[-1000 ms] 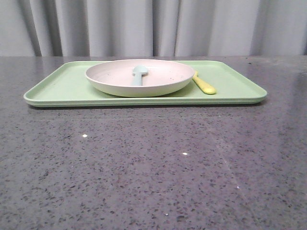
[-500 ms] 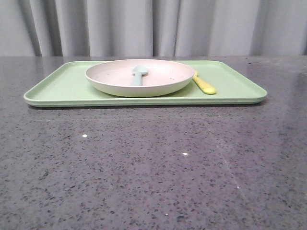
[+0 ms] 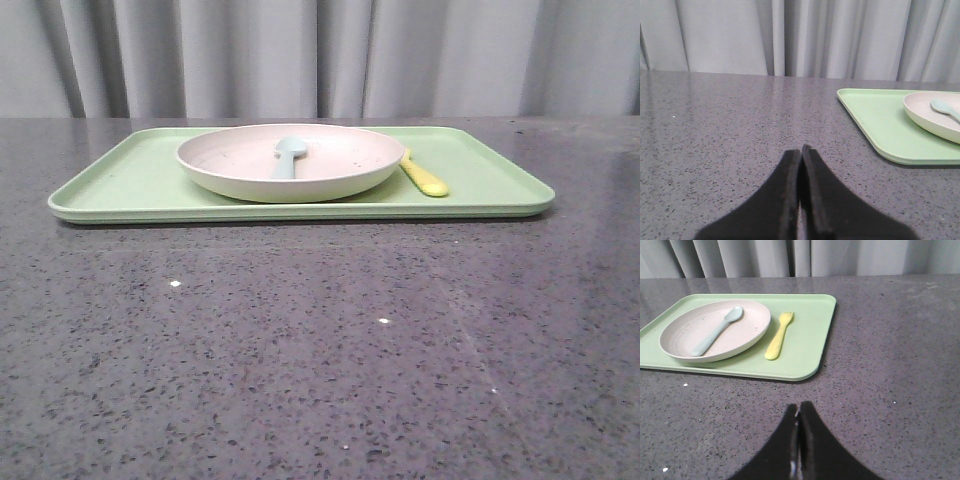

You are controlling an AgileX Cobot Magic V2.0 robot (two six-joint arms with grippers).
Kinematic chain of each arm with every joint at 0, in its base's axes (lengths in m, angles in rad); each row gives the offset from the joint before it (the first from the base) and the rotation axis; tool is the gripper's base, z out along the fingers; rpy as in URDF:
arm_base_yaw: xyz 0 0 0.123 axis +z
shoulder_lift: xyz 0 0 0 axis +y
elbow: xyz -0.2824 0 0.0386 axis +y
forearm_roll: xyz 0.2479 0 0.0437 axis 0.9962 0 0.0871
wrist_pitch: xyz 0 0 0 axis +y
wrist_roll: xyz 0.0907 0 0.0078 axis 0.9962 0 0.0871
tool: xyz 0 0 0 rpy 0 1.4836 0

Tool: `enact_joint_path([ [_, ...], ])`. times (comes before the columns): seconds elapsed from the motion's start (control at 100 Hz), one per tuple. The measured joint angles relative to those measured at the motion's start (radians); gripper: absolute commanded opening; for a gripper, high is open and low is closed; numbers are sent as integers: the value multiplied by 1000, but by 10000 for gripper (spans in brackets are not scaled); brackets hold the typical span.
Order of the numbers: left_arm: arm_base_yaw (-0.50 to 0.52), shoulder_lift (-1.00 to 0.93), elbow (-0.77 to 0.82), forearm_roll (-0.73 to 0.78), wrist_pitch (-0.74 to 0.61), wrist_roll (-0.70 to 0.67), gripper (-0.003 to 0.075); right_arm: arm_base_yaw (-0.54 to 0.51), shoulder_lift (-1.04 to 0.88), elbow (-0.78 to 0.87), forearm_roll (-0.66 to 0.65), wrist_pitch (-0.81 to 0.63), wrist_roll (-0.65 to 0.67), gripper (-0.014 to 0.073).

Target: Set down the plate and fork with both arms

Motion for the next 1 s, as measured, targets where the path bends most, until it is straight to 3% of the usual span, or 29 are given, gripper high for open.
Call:
enact_joint_path([
  [0.44, 0, 0, 0, 0, 0, 0, -20, -196, -41, 210, 0, -337, -50, -68],
  [1.0, 0, 0, 0, 0, 0, 0, -20, -319, -175, 399, 131, -362, -191, -68],
])
